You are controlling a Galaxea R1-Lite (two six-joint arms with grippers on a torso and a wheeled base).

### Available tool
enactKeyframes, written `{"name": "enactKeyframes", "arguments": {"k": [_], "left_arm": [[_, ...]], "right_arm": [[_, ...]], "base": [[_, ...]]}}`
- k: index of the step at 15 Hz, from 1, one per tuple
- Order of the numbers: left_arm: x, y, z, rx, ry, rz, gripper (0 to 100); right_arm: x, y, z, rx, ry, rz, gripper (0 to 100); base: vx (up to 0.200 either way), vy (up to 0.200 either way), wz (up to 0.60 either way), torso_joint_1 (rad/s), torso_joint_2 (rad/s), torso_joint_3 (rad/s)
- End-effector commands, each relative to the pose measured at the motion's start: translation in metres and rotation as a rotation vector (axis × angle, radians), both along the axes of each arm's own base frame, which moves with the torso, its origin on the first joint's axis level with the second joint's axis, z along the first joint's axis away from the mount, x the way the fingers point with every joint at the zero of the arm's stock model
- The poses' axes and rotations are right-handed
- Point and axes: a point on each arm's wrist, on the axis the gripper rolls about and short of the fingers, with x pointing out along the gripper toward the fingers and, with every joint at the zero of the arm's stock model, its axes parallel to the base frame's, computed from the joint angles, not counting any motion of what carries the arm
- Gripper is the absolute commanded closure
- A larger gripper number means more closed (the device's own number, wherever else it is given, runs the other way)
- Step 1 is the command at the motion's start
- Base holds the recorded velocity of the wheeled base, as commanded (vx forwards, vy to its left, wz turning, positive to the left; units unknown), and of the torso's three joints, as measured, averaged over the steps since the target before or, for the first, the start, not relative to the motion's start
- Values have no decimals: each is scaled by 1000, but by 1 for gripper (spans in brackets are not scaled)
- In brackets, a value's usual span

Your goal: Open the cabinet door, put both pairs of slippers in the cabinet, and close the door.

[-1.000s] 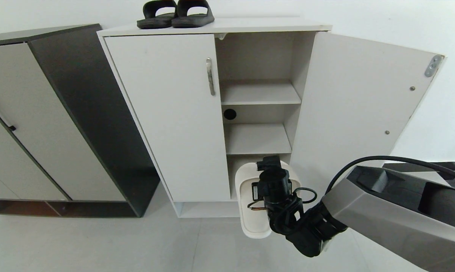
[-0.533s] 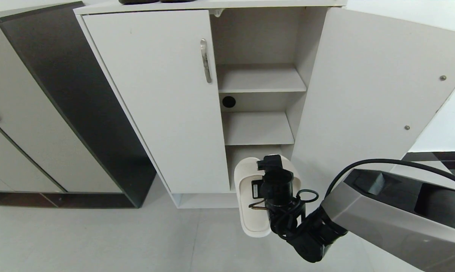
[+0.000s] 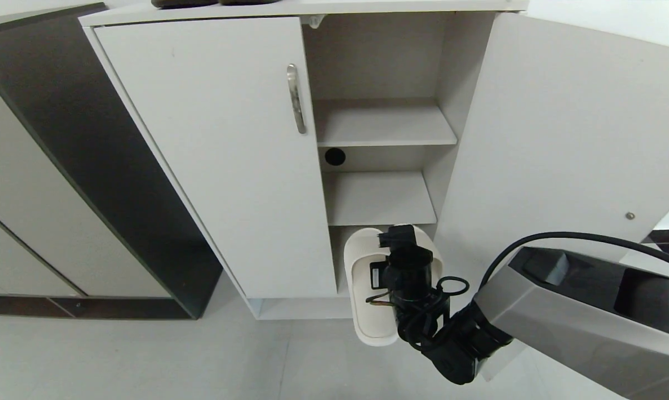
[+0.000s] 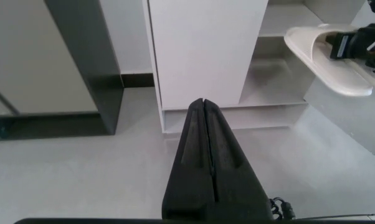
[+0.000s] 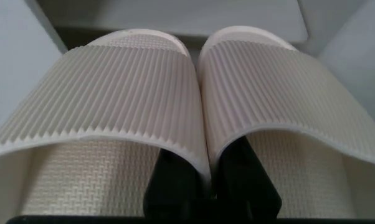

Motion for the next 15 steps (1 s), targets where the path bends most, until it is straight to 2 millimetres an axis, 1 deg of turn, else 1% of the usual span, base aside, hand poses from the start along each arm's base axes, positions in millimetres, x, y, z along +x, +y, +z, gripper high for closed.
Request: {"name": "enactKeyframes", "arguments": {"k": [1, 5, 7, 8, 10, 11, 14, 15], "left_arm": [[0, 0, 0, 0, 2, 1, 100], [0, 0, 0, 0, 2, 1, 100], [0, 0, 0, -2, 0, 2, 100], [0, 0, 0, -6, 0, 4, 100], [0, 0, 0, -5, 0, 4, 100], [0, 0, 0, -5, 0, 4, 100], [0, 0, 0, -5, 0, 4, 100], [0, 0, 0, -5, 0, 4, 100]], "right_arm": [[-1, 0, 4, 5, -6, -1, 100], [-1, 3, 5, 7, -11, -5, 100], [-1, 3, 0, -26, 7, -2, 100], [-1, 5, -3, -53, 7, 1, 100], [5, 14, -3, -36, -13, 5, 100], [10, 17, -9, -35, -14, 2, 100], [23, 15, -14, -31, -17, -21, 100], [31, 12, -18, -41, -1, -36, 100]], "base": [[200, 0, 0, 2, 12, 2], [200, 0, 0, 2, 1, 7], [200, 0, 0, 10, 0, 2], [0, 0, 0, 0, 0, 0], [0, 0, 0, 0, 0, 0], [0, 0, 0, 0, 0, 0], [0, 0, 0, 0, 0, 0], [0, 0, 0, 0, 0, 0]]}}
